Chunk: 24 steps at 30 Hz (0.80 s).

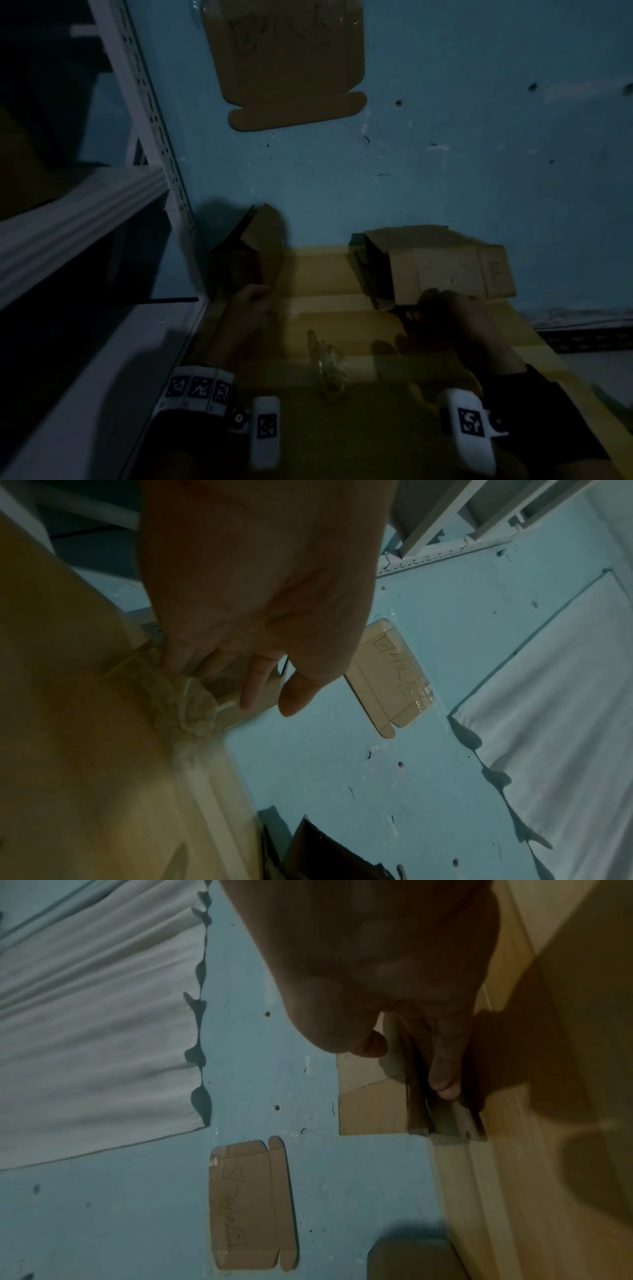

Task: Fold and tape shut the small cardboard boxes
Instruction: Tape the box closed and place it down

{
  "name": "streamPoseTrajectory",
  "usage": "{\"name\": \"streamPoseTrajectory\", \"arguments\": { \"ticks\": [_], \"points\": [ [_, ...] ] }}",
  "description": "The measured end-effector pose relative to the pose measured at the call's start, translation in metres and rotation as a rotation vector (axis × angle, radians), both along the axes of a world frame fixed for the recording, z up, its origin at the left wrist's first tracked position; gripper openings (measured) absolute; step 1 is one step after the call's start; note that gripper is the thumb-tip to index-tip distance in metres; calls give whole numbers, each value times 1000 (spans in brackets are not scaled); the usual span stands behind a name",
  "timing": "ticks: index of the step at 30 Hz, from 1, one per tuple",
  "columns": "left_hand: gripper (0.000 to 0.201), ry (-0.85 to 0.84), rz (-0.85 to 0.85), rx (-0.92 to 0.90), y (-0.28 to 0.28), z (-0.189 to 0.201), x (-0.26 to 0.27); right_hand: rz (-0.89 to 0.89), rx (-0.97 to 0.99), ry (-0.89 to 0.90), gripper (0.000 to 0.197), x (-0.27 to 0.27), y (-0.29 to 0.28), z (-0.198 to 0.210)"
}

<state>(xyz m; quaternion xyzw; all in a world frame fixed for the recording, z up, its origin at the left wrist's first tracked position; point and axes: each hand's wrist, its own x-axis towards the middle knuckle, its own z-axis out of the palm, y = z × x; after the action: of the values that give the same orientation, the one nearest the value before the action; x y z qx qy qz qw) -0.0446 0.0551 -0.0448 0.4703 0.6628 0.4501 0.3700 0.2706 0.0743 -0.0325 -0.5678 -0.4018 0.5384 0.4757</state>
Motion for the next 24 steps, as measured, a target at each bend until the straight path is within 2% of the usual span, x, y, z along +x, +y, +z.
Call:
{"name": "streamPoseTrajectory", "arguments": {
  "ticks": [1,4,7,10,15,16,17,18,19,22,24],
  "points": [
    [30,9,-15,-9,2,-2,-1,0,-12,-17,22,-2,0,0],
    [33,8,-11,-5,5,-6,-2,-92,138,-136,25,6,-1,-13],
    [32,5,21,-6,12,-12,-6,-207,143,-82,20,7,-4,-18],
    [35,19,26,-6,16,-15,-6,-300,250,-99,16,5,-7,-22],
    [35,46,32,19,18,-20,-8,-296,290,-222,19,2,-10,-25],
    [32,47,32,20,19,-21,-8,-315,338,-279,38,3,-5,-34],
    [31,45,35,13,20,-22,-7,-336,382,-332,70,1,-1,-40],
    [30,36,37,19,21,-23,-8,-341,416,-380,89,0,0,-41],
    [31,30,37,31,22,-24,-8,-329,442,-399,87,-1,0,-40],
    [35,59,28,53,22,-26,-8,-264,429,-508,34,0,4,-37],
    [34,68,21,76,22,-25,-8,-221,415,-508,21,3,8,-40]
  ]
}}
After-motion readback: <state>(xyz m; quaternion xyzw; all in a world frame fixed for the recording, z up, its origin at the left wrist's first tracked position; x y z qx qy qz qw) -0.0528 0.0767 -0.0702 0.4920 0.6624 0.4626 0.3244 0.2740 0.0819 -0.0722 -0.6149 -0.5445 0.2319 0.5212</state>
